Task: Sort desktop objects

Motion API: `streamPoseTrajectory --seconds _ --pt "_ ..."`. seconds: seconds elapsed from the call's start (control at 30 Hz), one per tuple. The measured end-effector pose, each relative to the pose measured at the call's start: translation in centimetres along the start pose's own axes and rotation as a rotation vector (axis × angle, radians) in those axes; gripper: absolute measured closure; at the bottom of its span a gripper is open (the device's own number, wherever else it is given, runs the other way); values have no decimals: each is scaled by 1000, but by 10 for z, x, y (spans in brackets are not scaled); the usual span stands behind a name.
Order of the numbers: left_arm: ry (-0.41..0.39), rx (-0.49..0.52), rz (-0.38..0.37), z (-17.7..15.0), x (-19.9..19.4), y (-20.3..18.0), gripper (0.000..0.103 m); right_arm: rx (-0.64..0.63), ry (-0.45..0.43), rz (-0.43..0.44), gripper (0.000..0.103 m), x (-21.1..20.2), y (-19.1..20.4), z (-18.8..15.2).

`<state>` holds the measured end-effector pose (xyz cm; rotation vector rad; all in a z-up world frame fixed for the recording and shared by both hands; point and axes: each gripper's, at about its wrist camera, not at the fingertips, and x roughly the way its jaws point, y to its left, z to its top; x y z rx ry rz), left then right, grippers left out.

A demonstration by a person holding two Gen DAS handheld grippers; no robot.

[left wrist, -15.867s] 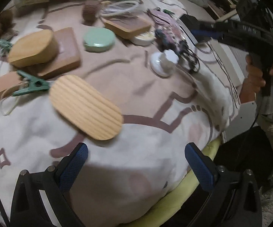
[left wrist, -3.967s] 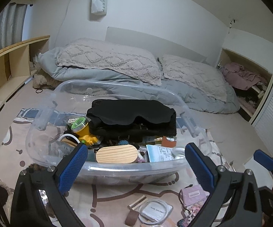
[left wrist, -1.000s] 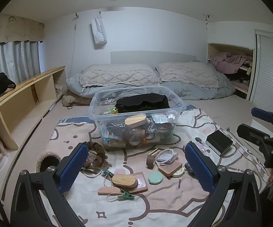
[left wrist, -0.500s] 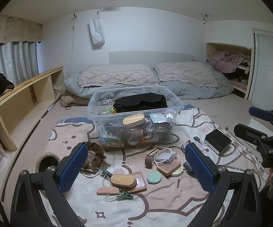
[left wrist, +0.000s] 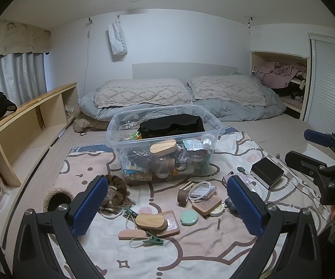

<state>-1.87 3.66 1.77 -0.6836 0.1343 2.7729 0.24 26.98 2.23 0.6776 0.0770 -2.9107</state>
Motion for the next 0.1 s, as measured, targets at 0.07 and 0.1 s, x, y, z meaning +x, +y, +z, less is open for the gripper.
streamPoseTrajectory --seconds 0.07,0.1 --pt "0 1 3 0 0 0 0 0 1 0 0 0 0 0" --pt "0 0 4 0 0 0 0 0 1 0 0 0 0 0"
